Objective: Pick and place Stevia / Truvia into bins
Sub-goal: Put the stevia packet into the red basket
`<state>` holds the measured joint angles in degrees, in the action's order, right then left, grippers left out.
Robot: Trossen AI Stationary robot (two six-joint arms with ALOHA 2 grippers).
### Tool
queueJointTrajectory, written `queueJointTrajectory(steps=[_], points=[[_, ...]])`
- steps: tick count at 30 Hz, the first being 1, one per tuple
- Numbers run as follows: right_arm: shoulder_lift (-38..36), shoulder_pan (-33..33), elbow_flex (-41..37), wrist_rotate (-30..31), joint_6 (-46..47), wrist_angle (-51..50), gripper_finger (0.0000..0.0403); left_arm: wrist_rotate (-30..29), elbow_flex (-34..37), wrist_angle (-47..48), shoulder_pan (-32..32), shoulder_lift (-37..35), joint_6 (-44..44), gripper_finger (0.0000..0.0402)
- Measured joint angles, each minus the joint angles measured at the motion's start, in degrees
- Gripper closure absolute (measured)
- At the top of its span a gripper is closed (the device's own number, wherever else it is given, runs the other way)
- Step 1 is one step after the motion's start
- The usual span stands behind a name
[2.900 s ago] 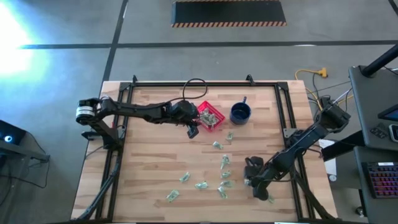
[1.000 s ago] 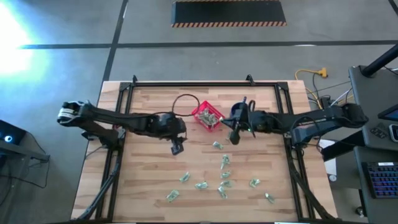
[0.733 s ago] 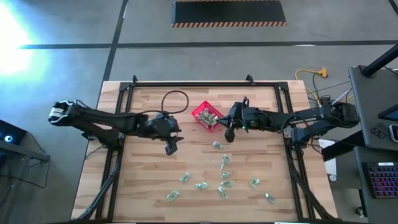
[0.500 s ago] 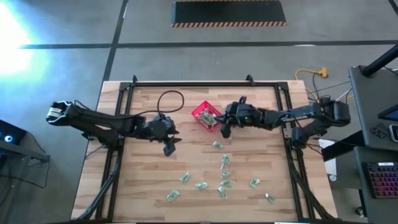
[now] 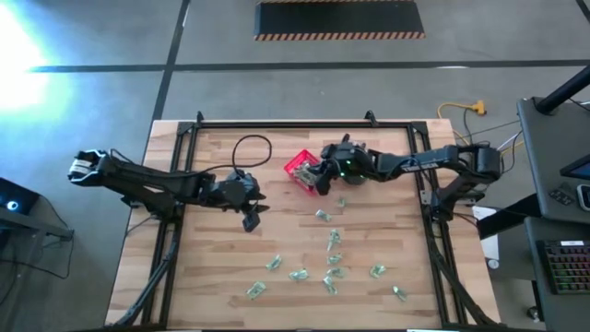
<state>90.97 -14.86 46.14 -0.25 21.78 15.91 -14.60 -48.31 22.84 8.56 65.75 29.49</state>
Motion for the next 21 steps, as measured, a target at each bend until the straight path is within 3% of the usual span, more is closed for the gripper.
queueJointTrajectory(steps=[7,17,21], points=[[3.5,-0.2,7.9,0.2,-8.2,-13.8,0.0378,0.0,0.0,-0.1,0.2,0.2,0.2,0.0246],[3.2,-0.6,12.8,0.4,-9.9,-20.8,0.0284,0.2,0.0,-0.2,0.3,0.5,0.3,0.0246],[1.5,-0.8,13.7,-2.3,-11.6,-26.6,0.0259,3.8,0.0,-0.1,0.6,0.5,0.2,0.0246]])
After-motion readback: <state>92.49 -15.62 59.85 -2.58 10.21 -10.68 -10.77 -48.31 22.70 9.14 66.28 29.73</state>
